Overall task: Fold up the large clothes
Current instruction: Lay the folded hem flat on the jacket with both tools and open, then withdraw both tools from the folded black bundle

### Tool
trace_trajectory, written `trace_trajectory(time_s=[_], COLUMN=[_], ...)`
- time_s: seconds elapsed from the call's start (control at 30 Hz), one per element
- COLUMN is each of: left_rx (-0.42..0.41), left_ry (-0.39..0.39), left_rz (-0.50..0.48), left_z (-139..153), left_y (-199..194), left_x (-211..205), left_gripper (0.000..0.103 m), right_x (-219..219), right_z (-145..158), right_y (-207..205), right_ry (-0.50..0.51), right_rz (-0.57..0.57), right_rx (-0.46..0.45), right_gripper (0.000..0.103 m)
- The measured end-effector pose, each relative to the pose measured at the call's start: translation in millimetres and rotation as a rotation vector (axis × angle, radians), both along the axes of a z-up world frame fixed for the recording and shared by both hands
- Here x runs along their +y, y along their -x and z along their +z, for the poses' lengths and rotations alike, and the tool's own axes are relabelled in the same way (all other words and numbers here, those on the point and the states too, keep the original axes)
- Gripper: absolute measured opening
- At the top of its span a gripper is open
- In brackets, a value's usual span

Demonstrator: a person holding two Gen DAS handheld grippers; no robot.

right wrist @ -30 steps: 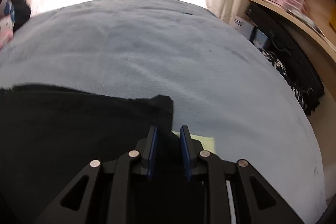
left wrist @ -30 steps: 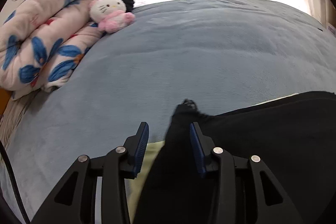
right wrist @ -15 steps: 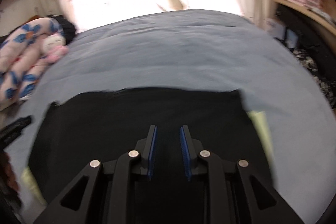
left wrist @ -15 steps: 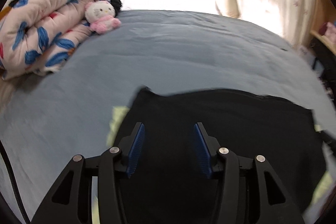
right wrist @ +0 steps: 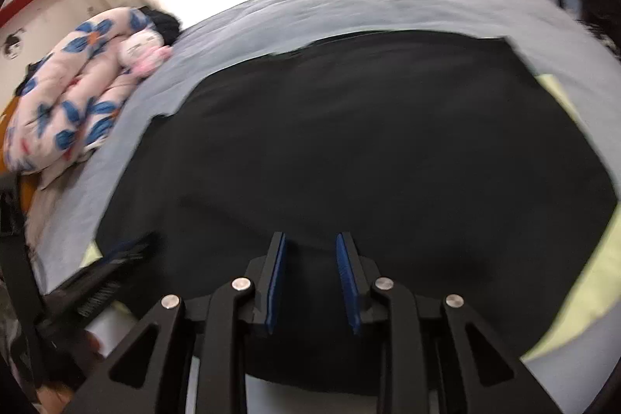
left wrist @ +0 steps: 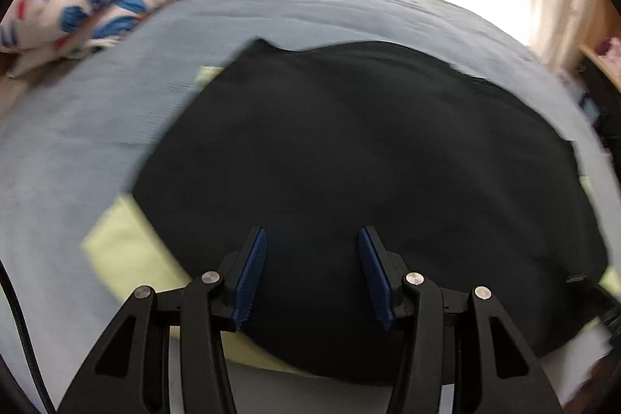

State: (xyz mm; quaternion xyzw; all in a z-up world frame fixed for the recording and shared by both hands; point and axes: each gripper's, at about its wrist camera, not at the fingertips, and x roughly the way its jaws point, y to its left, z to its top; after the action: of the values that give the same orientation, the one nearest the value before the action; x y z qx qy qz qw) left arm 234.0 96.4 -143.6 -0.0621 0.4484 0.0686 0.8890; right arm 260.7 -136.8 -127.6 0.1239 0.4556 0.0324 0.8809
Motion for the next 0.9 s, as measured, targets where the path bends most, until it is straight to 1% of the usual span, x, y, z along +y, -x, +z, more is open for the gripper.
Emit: trace_trajectory(time_s=[0.03, 0.07, 0.1, 0.17, 0.2, 0.23, 0.27, 0.3, 0.33, 0.4, 0.5, 0.53, 0.63, 0.77, 0.9], left_rx=[0.011, 0.022, 0.025, 0.009, 0.004, 0.004, 0.004, 0.003, 0.004, 0.01, 0.012, 0.015, 0.018, 0.023, 0.032], left_ry=[-0.023, -0.023, -0.003, 0.09, 0.103, 0.109, 0.113, 0.109, 0.097, 0.066, 0.035, 0.032, 0.042, 0.037, 0.025], left_rz=[0.026, 0.049, 0.056, 0.037, 0.036, 0.033, 0.03, 0.033, 0.036, 0.044, 0.049, 0.048, 0.048, 0.044, 0.039], left_z=[-2.6, -5.9, -7.7, -10.1, -9.4, -8.6, -7.9, -7.3, -7.0, -6.3, -4.9, -5.0, -4.0, -4.2, -3.1], left_y=[1.5, 3.5, 7.1, 12.6, 13.4, 15.0, 17.2, 19.1, 20.4, 22.7, 22.4, 20.8, 19.1, 17.7, 19.1], left_x=[10.4, 22.5, 32.7, 54.2, 61.1, 62.7, 63.2, 62.0, 59.8, 53.5, 50.4, 50.4, 53.3, 54.3, 50.2], left_gripper=[0.048, 0.048, 0.047, 0.04, 0.036, 0.034, 0.034, 0.034, 0.034, 0.034, 0.035, 0.035, 0.035, 0.035, 0.037], right_x=[-9.1, -22.9, -42.4, -80.5, -96.5, -107.3, -123.6, -131.9, -136.7, -138.9, -127.1, -121.9, -114.4, -115.0, -118.4], right_z=[-0.1, -1.0, -3.1, -7.2, -8.0, -8.0, -7.5, -7.6, -7.4, -5.5, -4.3, -4.6, -4.1, -7.7, -7.1], right_y=[-0.4, 2.0, 5.5, 14.5, 20.3, 25.2, 33.6, 38.2, 41.6, 46.2, 44.8, 43.7, 41.9, 48.6, 53.6], right_ry=[0.015, 0.041, 0.067, 0.125, 0.134, 0.126, 0.077, 0.038, 0.008, -0.011, 0.053, 0.088, 0.121, 0.114, 0.122], right_rz=[-0.027, -0.071, -0.121, -0.234, -0.276, -0.295, -0.305, -0.308, -0.316, -0.338, -0.351, -0.352, -0.34, -0.344, -0.336], right_rx=[0.004, 0.01, 0.024, 0.061, 0.067, 0.062, 0.048, 0.05, 0.052, 0.054, 0.068, 0.075, 0.076, 0.078, 0.074], right_gripper=[0.027, 0.027, 0.027, 0.027, 0.026, 0.024, 0.022, 0.014, 0.011, 0.012, 0.016, 0.019, 0.025, 0.027, 0.027])
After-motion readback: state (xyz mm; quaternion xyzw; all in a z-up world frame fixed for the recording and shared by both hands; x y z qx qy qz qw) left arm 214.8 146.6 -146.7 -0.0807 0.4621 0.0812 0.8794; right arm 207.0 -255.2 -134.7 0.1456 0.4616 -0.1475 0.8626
